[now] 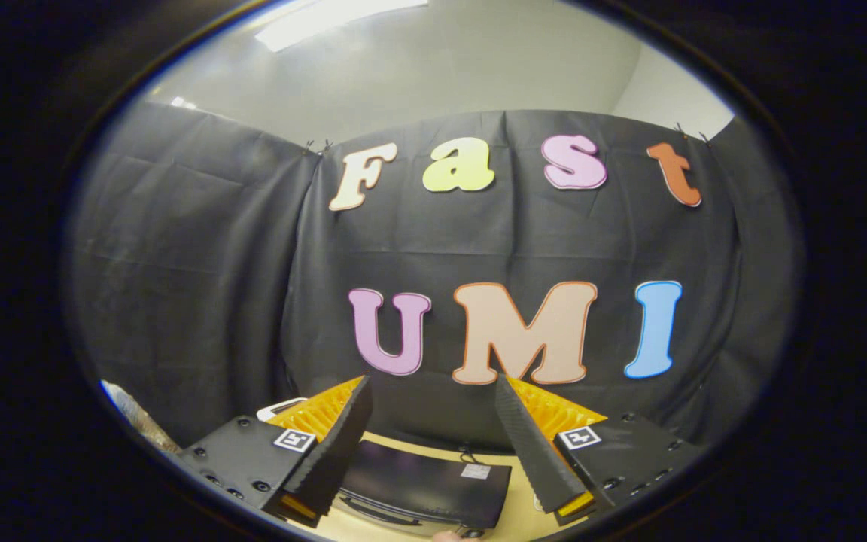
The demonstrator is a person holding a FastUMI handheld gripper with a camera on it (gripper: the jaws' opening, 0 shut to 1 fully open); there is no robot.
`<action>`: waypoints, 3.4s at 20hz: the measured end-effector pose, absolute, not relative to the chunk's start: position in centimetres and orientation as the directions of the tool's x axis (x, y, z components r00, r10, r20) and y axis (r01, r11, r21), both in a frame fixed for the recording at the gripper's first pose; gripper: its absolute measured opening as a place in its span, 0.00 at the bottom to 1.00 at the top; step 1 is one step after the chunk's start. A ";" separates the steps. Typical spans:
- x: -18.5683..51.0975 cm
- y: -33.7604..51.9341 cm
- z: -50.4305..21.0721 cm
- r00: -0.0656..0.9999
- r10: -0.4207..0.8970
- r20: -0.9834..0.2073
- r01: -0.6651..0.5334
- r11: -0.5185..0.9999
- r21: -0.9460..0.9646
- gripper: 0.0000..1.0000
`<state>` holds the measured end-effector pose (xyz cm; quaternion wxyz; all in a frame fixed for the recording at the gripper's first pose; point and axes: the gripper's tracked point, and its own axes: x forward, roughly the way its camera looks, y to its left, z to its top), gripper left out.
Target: Open the toaster oven, put the food inside, and close the toaster oven door.
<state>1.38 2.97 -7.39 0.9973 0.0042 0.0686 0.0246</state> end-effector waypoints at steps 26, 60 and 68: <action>-2.9 7.8 -38.1 0.772 0.072 -0.632 -0.085 0.996 0.010 0.99; -19.5 11.5 -50.9 0.468 0.247 -0.849 -0.196 0.965 0.173 0.95; -15.3 4.1 -43.4 0.679 0.150 -0.719 -0.051 0.986 0.157 0.95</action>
